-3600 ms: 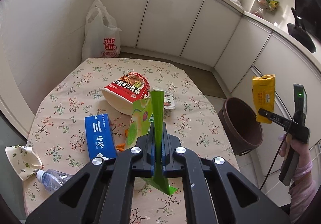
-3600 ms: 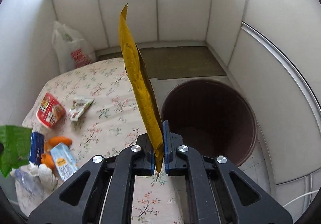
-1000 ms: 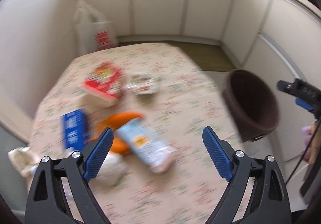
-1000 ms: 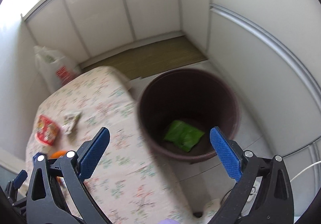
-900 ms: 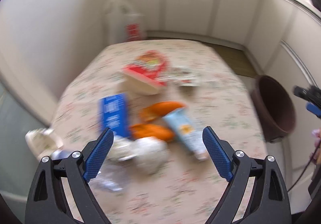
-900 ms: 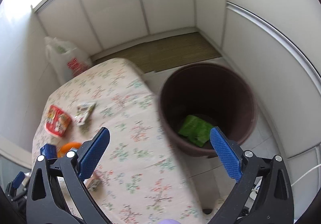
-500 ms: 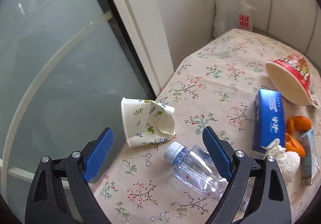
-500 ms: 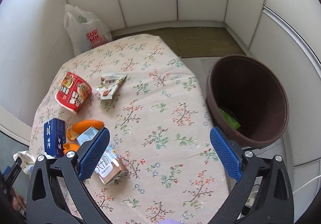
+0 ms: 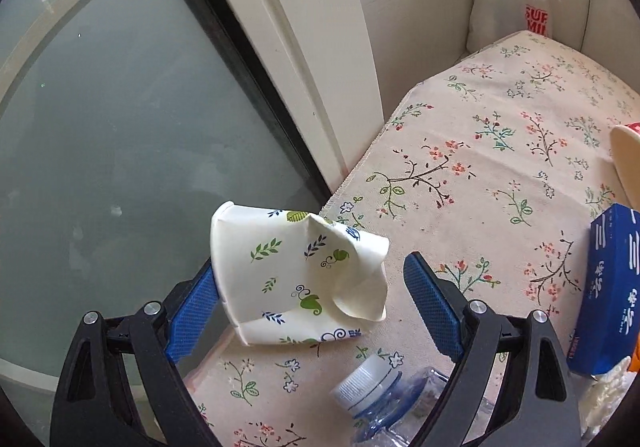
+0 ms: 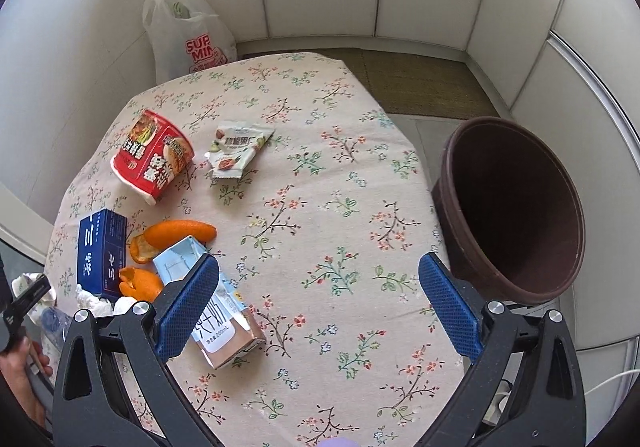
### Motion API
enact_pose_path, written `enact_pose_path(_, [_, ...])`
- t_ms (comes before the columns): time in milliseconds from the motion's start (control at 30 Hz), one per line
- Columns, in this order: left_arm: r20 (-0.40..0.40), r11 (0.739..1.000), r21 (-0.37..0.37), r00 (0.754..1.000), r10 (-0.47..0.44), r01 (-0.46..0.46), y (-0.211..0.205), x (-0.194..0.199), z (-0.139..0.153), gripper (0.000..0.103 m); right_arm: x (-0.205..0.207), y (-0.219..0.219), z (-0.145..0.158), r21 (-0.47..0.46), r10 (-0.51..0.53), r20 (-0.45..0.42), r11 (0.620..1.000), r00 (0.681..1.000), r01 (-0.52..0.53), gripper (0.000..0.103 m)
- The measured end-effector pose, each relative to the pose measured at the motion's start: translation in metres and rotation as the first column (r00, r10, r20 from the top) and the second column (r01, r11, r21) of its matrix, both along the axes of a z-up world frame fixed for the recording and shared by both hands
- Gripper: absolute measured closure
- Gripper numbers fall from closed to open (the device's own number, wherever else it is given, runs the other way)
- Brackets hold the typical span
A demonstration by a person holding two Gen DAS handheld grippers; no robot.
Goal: Collect trash
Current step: 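Grasp the crumpled white paper cup with the left gripper, then grasp the crumpled white tissue with the right gripper while the left holds the paper cup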
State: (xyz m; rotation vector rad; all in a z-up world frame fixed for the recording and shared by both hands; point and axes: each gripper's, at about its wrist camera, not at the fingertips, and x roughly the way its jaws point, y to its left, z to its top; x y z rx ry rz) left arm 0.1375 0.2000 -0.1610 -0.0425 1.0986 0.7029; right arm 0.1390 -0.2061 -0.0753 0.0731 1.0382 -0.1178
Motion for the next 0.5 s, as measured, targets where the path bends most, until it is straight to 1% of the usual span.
enact_pose_path(33, [0.0, 1.0, -0.003, 1.0, -0.014, 0.014, -0.001, 0.001, -0.001, 0.025, 0.001, 0.004, -0.001, 0.002, 0.012, -0.003, 1.0, 1.0, -0.012, 0.007])
enact_pose_path(100, [0.022, 0.999, -0.015, 0.999, -0.049, 0.049, -0.005, -0.001, 0.003, 0.025, 0.002, 0.011, -0.003, 0.01, 0.042, -0.001, 0.999, 0.999, -0.042, 0.007])
enact_pose_path(167, [0.045, 0.995, -0.028, 0.995, -0.092, 0.093, -0.012, -0.004, 0.009, 0.025, 0.003, 0.022, -0.002, 0.03, 0.094, 0.013, 0.995, 0.996, -0.094, 0.007])
enact_pose_path(233, [0.078, 0.988, -0.066, 0.988, -0.134, 0.139, -0.02, -0.008, 0.018, 0.026, 0.004, 0.033, -0.002, 0.055, 0.141, 0.023, 0.988, 0.99, -0.142, 0.007])
enact_pose_path(300, [0.132, 0.977, -0.111, 0.977, -0.165, 0.18, -0.027, -0.013, 0.031, 0.026, 0.004, 0.049, -0.004, 0.081, 0.216, 0.02, 0.973, 0.976, -0.217, 0.007])
enact_pose_path(333, [0.168, 0.97, -0.135, 0.969, -0.18, 0.204, -0.031, -0.016, 0.04, 0.026, 0.003, 0.057, -0.005, 0.09, 0.256, 0.018, 0.962, 0.966, -0.257, 0.007])
enact_pose_path(400, [0.241, 0.953, -0.171, 0.948, -0.206, 0.251, -0.039, -0.026, 0.061, 0.026, 0.001, 0.079, -0.01, 0.099, 0.348, 0.014, 0.933, 0.938, -0.347, 0.007])
enact_pose_path(467, [0.321, 0.93, -0.195, 0.916, -0.238, 0.311, -0.051, -0.037, 0.086, 0.026, -0.001, 0.102, -0.018, 0.116, 0.445, -0.007, 0.89, 0.895, -0.442, 0.007])
enact_pose_path(500, [0.355, 0.92, -0.199, 0.9, -0.253, 0.337, -0.059, -0.036, 0.093, 0.026, -0.001, 0.113, -0.023, 0.128, 0.485, -0.027, 0.869, 0.874, -0.478, 0.007])
